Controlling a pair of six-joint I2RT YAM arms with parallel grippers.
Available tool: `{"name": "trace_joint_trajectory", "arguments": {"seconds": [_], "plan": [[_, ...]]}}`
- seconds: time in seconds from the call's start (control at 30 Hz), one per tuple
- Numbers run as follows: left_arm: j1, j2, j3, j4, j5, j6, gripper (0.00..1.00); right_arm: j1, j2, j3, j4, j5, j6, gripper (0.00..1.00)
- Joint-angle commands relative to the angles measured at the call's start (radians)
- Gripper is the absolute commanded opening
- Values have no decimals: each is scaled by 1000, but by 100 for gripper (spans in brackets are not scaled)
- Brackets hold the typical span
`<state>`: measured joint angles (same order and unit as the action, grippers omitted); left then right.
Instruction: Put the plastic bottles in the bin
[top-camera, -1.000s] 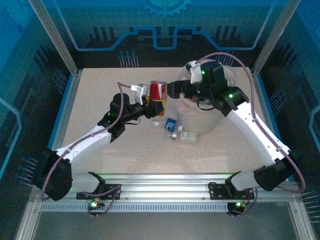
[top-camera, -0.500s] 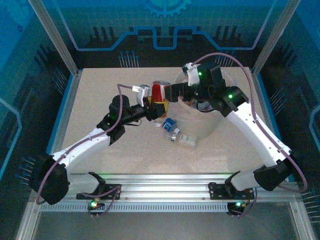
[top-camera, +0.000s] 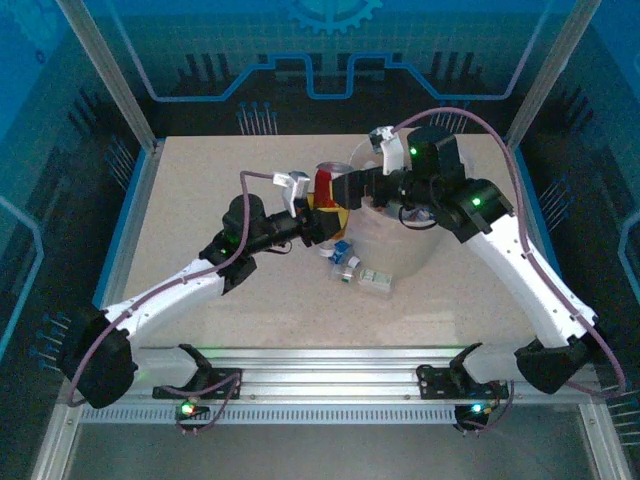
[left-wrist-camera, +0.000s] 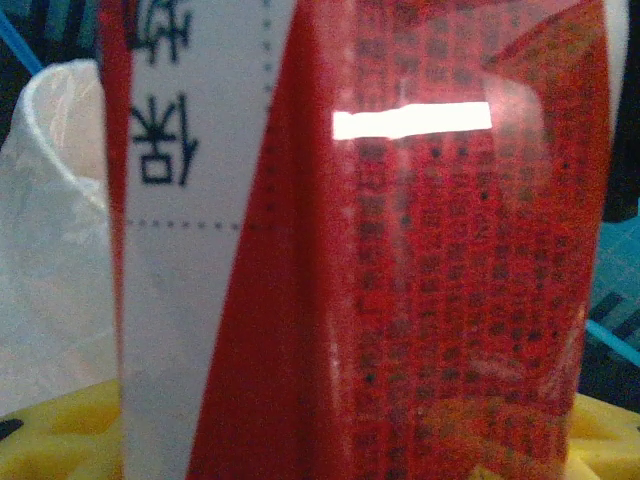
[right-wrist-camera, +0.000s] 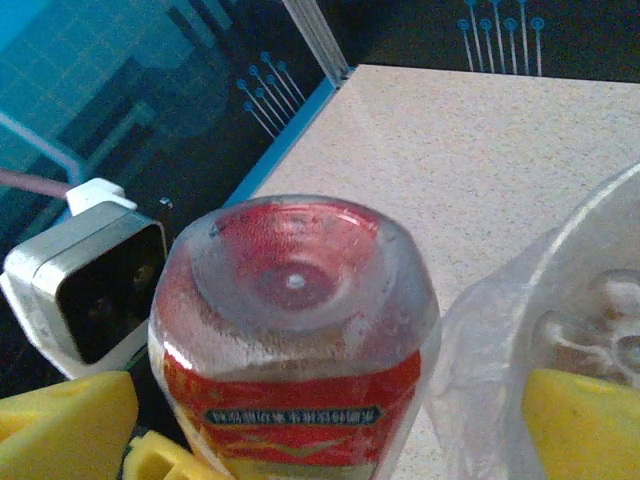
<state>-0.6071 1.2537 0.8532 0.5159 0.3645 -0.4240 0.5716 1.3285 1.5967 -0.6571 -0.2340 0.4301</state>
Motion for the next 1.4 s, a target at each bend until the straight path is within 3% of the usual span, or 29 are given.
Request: {"name": "trace_joint_trajectory", "arguments": {"seconds": [0.0,0.27,0.5,0.57,0.67,0.77,0.87,0.9,1.17,1.37], "plan": [[-6,-1,37,118,18,-51,44,19,-35,-21,48,-45,25,100],[-26,22,72,141,63,-78,44,36,-6,-25,59,-36,33,98],[-44,26,87,114,71,-62,45,43,25,13,51,-12,35,91],[-49,24,90,108,72,-54,46,45,32,25,45,-2,36,85],[-51,22,92,102,69,-51,50,48,40,41,22,29,36,66],[-49,12,89,92,58,-43,62,48,44,62,-8,59,29,56],[-49,-7,86,77,43,-36,97,47,48,112,-62,107,3,50],[-49,-14,86,69,37,-34,99,46,51,142,-93,129,-9,49],[-49,-115,36,23,-42,14,99,32,136,504,-424,420,-168,46],[-49,-180,-3,-28,-109,74,99,-33,210,695,-569,581,-258,44]]}}
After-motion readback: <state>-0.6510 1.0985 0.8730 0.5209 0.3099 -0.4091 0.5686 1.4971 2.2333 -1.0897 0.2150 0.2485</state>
